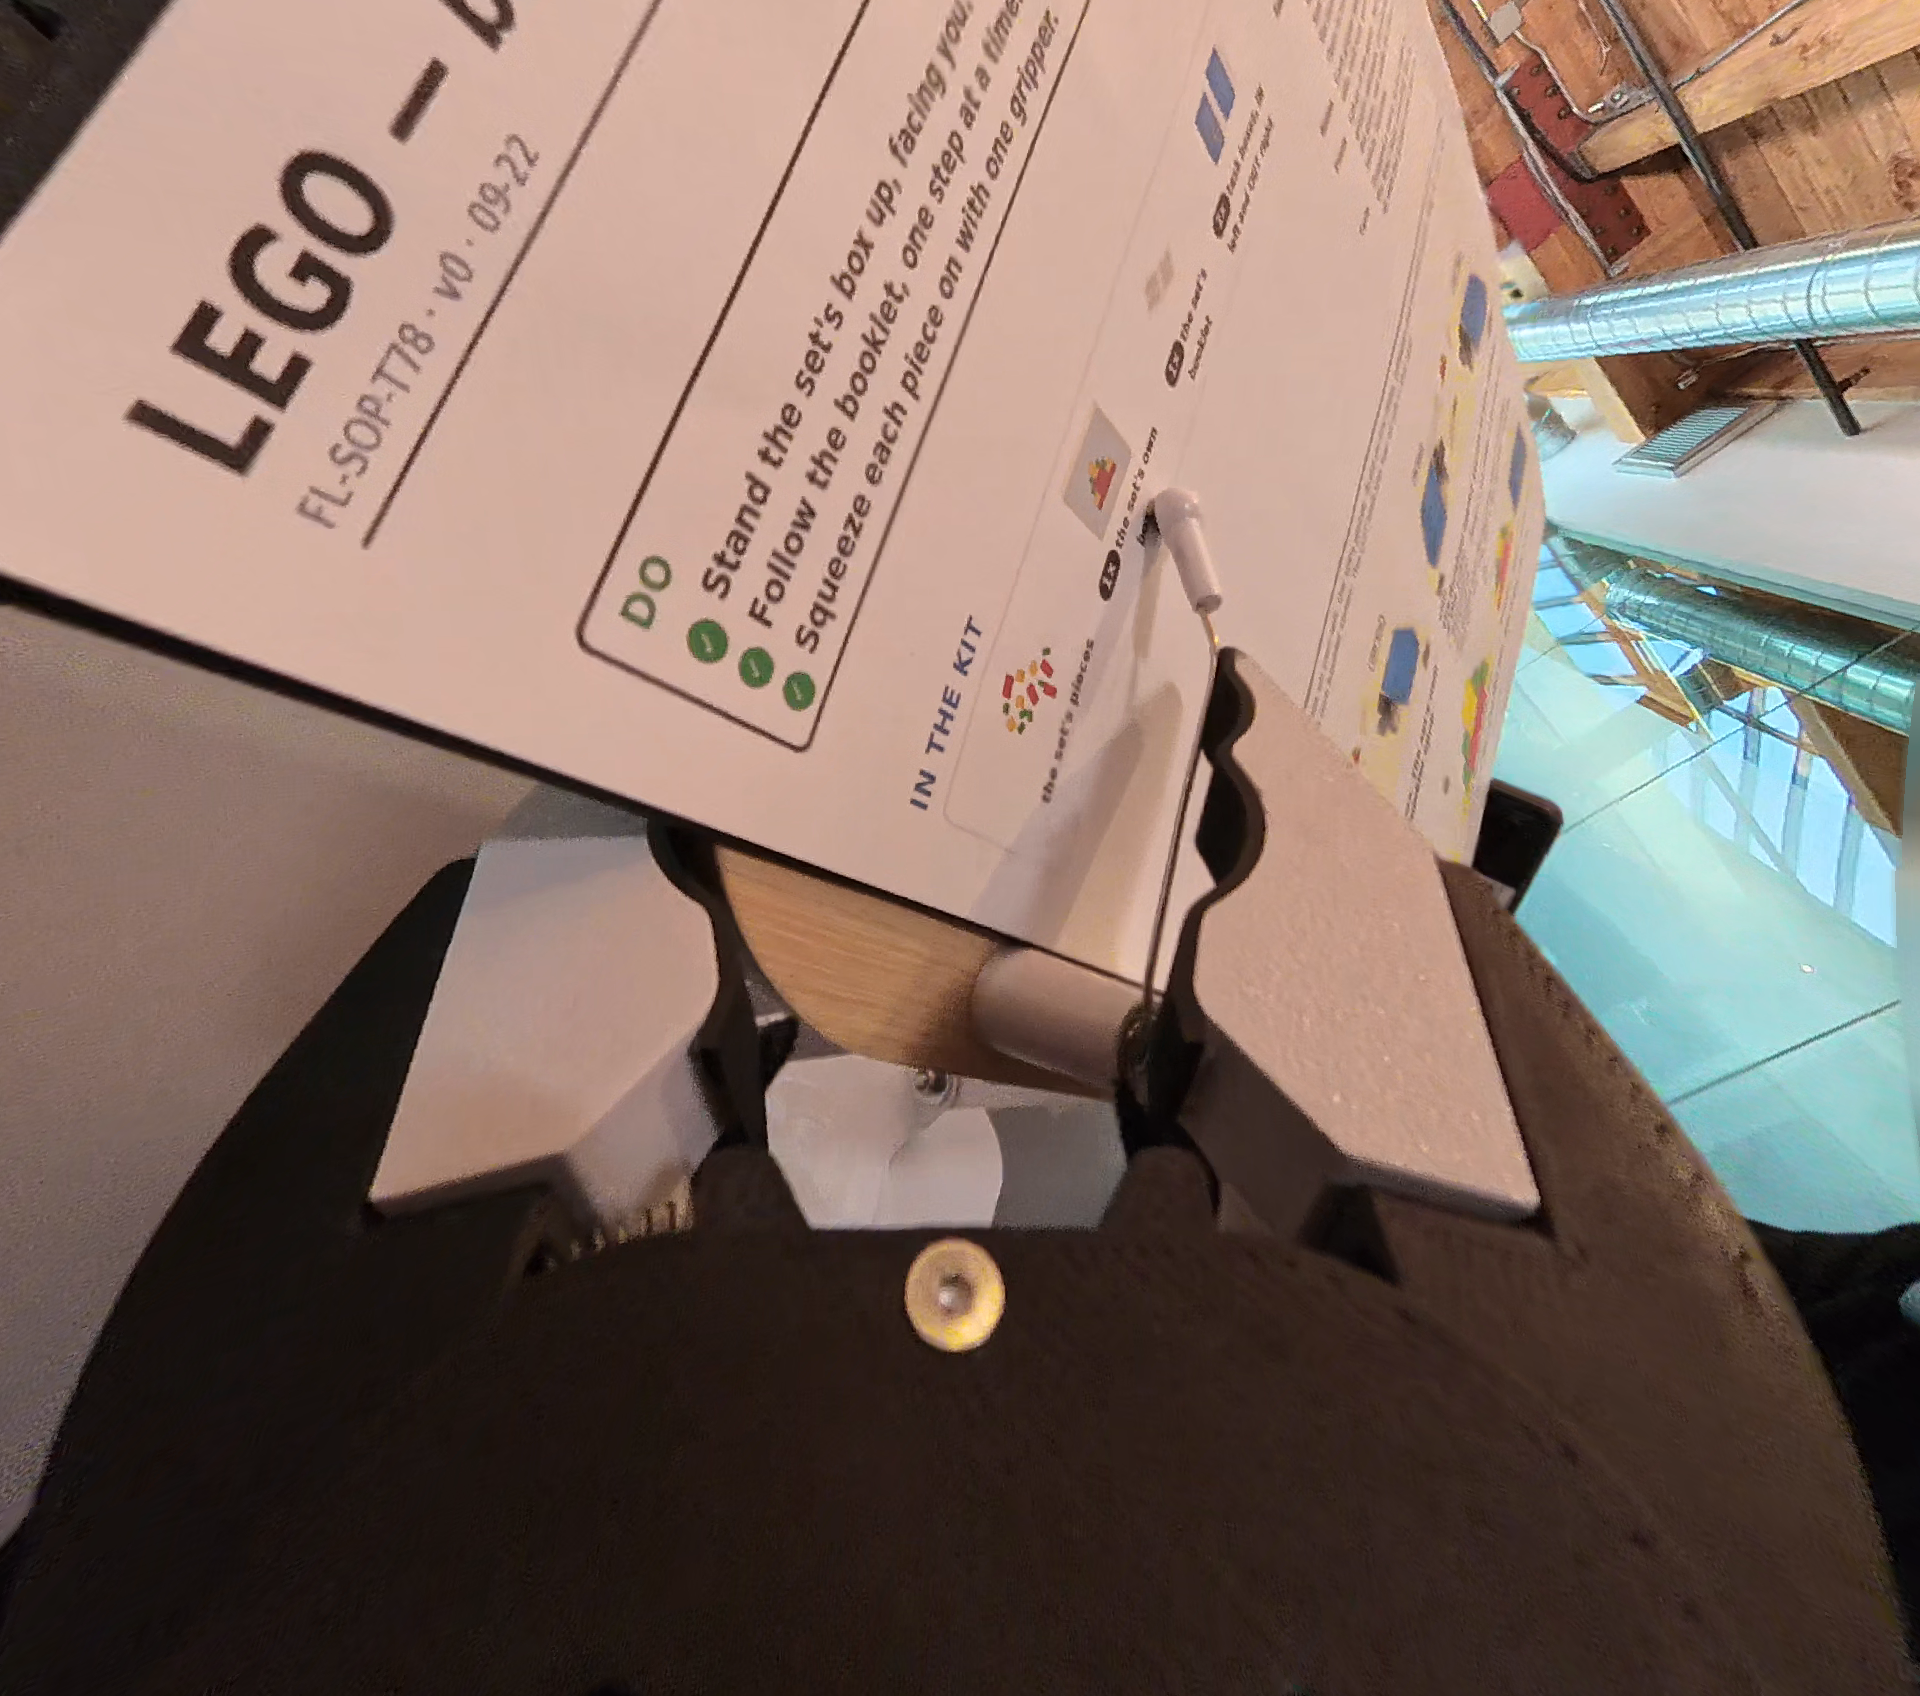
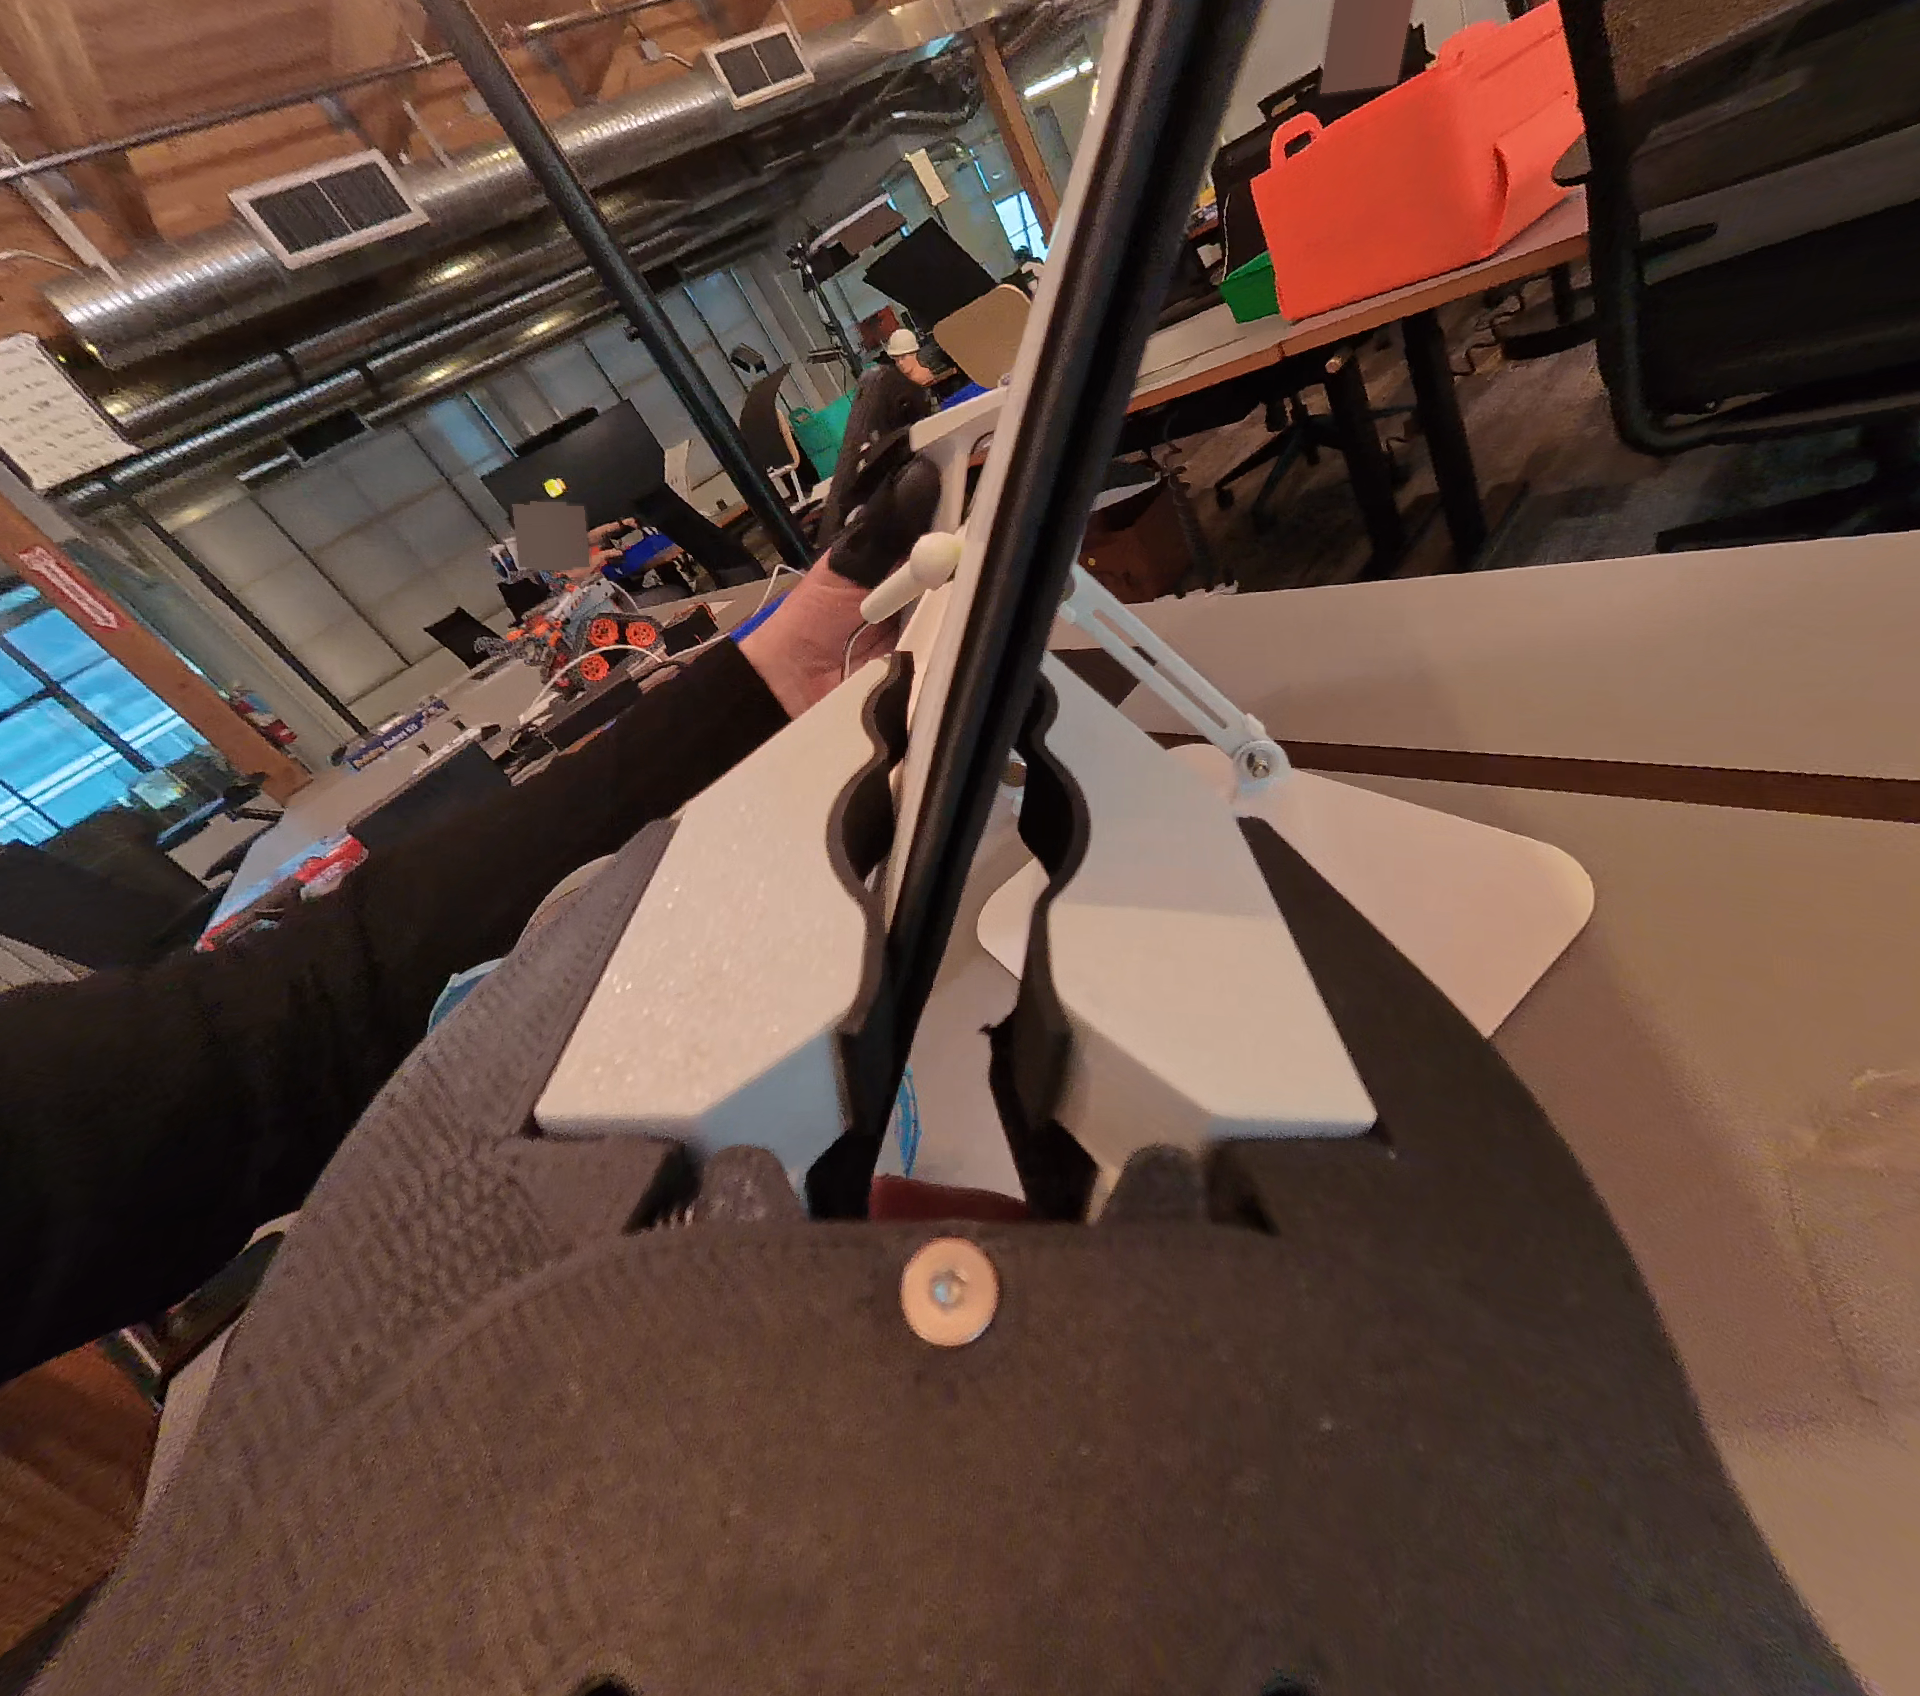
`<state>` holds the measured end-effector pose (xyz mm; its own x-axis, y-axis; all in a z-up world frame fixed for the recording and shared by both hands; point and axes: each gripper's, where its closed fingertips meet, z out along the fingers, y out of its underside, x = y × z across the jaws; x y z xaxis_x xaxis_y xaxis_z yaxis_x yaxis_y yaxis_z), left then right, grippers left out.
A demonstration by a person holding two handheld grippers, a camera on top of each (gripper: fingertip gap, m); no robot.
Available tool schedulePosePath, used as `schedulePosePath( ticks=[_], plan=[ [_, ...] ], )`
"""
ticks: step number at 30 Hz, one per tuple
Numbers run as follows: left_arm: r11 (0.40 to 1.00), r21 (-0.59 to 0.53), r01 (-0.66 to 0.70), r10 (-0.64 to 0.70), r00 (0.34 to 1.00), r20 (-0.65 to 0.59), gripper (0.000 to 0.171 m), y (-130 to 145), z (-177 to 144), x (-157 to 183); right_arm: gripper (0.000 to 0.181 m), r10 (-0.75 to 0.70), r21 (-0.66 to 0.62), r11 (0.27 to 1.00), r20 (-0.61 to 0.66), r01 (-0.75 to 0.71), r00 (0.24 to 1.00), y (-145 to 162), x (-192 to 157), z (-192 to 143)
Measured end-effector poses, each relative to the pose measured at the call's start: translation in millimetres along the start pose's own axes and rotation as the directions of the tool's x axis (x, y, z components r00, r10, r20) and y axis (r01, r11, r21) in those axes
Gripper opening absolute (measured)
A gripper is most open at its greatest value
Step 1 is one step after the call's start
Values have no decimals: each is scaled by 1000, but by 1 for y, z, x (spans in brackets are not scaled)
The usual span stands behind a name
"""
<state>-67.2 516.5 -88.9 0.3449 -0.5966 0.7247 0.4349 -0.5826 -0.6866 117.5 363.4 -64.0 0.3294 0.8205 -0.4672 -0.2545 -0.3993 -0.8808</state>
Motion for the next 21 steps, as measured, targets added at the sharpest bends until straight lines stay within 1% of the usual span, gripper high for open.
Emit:
schedulePosePath(
  ticks=[2, 6, 8, 9, 10, 11, 13, 16, 17, 21],
  plan=[
    [999, -33, 14, -15, 1000, -19, 96, -3, 14, -3, 20, -39, -13, 999, -17, 39, 999, 6, -11, 2],
    [996, -93, 9, -9, 1000, -3, 109, -10, 45, -15, 28, -126, -61, 990, -35, 124, 991, 21, -36, 16],
    [991, -135, 17, -20, 1000, -23, 111, -9, 60, -16, 31, -132, -81, 988, -7, 131, 991, 26, -46, 23],
    [989, -145, 21, -23, 1000, -13, 115, -10, 66, -19, 34, -145, -96, 985, 5, 145, 989, 29, -51, 27],
    [988, -153, 31, -30, 999, 10, 117, -11, 72, -24, 40, -154, -113, 981, 24, 156, 988, 34, -57, 33],
    [986, -162, 24, -19, 999, 35, 115, -11, 77, -27, 48, -169, -132, 976, 42, 173, 985, 39, -63, 40],
    [983, -185, -16, 30, 997, 72, 114, -14, 85, -27, 59, -208, -160, 964, 52, 214, 977, 45, -70, 50],
    [973, -208, -97, 127, 982, 137, 118, -21, 78, -27, 74, -175, -167, 967, 117, 193, 978, 46, -79, 45],
    [971, -206, -119, 154, 975, 160, 120, -24, 72, -26, 73, -169, -166, 968, 122, 188, 978, 46, -78, 39],
    [963, -168, -209, 245, 940, 236, 124, -32, 38, -6, 85, -137, -145, 977, 134, 156, 981, 46, -69, 9]
  ],
)
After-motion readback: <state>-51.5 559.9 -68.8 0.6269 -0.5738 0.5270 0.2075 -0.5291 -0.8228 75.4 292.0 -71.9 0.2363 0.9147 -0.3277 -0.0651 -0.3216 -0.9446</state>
